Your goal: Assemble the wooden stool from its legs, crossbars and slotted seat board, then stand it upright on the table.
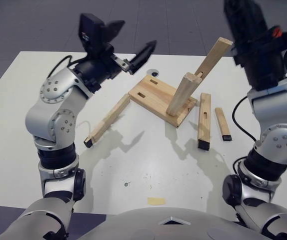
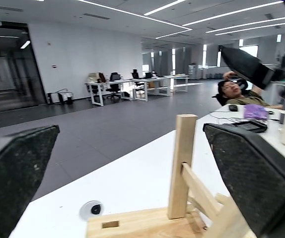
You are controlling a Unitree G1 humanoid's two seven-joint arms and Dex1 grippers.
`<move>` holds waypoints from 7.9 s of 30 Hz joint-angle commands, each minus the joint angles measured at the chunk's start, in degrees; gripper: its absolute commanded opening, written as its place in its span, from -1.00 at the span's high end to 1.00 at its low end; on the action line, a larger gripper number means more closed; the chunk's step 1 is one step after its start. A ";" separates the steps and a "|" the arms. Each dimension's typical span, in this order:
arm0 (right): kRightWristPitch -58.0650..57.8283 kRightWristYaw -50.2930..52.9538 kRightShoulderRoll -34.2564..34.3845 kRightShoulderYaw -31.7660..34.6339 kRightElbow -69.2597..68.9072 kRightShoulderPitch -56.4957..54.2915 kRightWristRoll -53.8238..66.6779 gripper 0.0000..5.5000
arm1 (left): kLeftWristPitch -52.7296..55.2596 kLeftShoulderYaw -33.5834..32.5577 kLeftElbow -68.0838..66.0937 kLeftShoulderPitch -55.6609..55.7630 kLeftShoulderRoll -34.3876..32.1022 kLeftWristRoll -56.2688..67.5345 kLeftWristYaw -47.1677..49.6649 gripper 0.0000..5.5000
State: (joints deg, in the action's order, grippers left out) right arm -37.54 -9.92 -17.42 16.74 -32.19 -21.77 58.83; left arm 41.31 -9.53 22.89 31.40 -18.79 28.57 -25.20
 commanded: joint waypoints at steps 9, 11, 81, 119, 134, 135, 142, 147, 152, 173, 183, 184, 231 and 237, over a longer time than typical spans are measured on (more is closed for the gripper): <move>5.35 -4.76 -11.78 -7.86 2.20 8.74 -24.10 -0.96 | -2.95 1.56 -3.34 -4.92 -0.74 -4.77 5.03 -0.96; 9.34 -3.88 -12.60 -7.08 5.30 7.12 -29.42 -0.96 | -3.67 2.63 -4.01 -5.19 -0.48 -5.23 5.09 -0.96; 9.65 -29.10 -12.16 -8.14 25.75 -3.40 -26.48 -0.23 | -6.40 9.93 -8.17 -10.35 0.12 -9.37 3.09 -0.96; 12.81 -11.46 -13.17 11.93 26.71 17.25 -31.47 -0.96 | -5.93 -8.42 -1.15 -23.70 -4.28 -12.75 11.60 -0.96; 12.51 -11.13 -11.04 9.60 23.13 23.12 -33.46 -0.96 | -9.54 -4.88 -2.66 -45.76 -9.33 -16.87 3.55 -0.96; 12.30 -11.22 -11.05 9.82 22.96 23.52 -33.19 -0.96 | -8.91 -5.69 -0.42 -46.51 -8.48 -13.81 1.92 -0.96; 12.32 -11.00 -9.86 8.25 21.46 25.88 -33.68 -0.96 | -8.88 -9.26 1.48 -45.07 -7.34 -8.47 1.70 -0.96; 12.44 -10.52 -9.63 7.68 21.70 25.41 -33.91 -0.96 | -8.33 -4.57 4.85 -46.28 -7.26 -8.36 0.13 -0.96; 12.59 -10.69 -9.84 7.55 22.07 25.71 -34.16 -0.96 | -3.69 -1.48 11.68 -49.81 -7.69 -3.41 -2.68 -0.96; 13.56 -10.37 -8.72 4.83 21.73 26.69 -36.10 -0.96 | 8.96 6.68 12.24 -51.97 -8.88 -8.69 5.43 -0.50; 14.46 -10.09 -7.81 3.98 21.98 26.75 -36.91 -0.96 | 5.54 9.67 4.08 -48.11 -11.95 -12.73 3.78 0.14; 14.51 -10.01 -7.74 3.84 21.91 26.75 -36.98 -0.96 | 4.85 9.76 2.44 -46.88 -12.04 -13.18 3.74 0.22; 12.56 -15.88 -11.01 -0.18 23.51 30.57 -40.00 -0.96 | 2.16 -6.59 -6.42 -20.84 -3.64 -12.25 14.89 -0.95; 4.13 -14.65 -11.84 -4.74 24.11 31.62 -42.97 -0.89 | 1.57 -6.30 -6.06 -21.60 -2.75 -12.15 15.97 -0.96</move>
State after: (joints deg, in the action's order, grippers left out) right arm -29.17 -25.14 -28.31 13.49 -8.02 9.24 16.88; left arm 43.07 -15.98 16.57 10.67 -22.13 16.95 -9.79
